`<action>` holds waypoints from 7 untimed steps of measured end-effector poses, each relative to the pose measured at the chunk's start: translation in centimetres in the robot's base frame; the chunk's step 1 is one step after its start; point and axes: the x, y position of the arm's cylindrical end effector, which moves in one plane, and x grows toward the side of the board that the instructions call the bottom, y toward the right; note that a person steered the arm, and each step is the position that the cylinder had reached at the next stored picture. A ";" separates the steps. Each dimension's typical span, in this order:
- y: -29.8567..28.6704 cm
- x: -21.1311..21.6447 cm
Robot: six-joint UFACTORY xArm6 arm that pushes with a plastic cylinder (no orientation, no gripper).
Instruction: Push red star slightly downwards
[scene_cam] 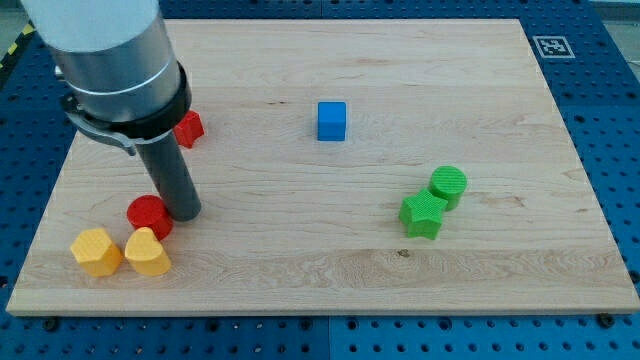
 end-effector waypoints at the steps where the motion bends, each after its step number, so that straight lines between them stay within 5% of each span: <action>1: -2.2 0.0; 3: 0.9 -2.3; 7: 3.1 -19.7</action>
